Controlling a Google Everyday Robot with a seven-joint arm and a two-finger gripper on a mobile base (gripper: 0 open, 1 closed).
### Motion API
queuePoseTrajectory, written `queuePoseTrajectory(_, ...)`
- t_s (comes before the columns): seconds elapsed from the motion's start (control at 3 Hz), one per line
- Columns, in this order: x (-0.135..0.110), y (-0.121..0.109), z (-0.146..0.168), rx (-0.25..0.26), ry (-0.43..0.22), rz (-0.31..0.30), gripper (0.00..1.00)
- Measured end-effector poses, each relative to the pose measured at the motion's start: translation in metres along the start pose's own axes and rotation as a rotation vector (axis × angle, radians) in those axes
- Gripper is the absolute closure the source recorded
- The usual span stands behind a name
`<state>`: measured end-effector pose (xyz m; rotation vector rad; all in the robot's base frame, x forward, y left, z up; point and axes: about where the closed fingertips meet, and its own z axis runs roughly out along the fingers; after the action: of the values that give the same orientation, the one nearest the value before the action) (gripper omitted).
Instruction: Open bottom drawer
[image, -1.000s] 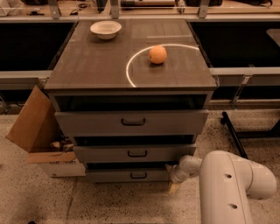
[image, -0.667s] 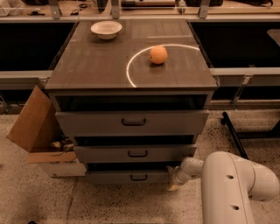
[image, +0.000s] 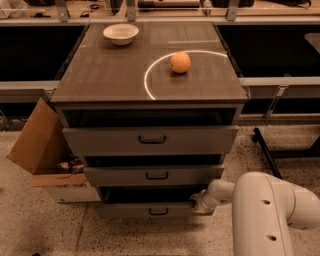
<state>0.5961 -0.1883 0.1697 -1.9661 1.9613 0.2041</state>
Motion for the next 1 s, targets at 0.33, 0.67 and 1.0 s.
queuePoseTrajectory(0.33, -0.0024, -0.001, -0.0063, 0.0, 0.0, 0.0, 0.61)
queuePoseTrajectory(0.67, -0.0024, -0.0009, -0.0063, 0.0, 0.0, 0.0, 0.37)
queuePoseTrajectory(1.0, -0.0032, 0.0011, -0.0044, -0.004, -0.001, 0.0, 0.14)
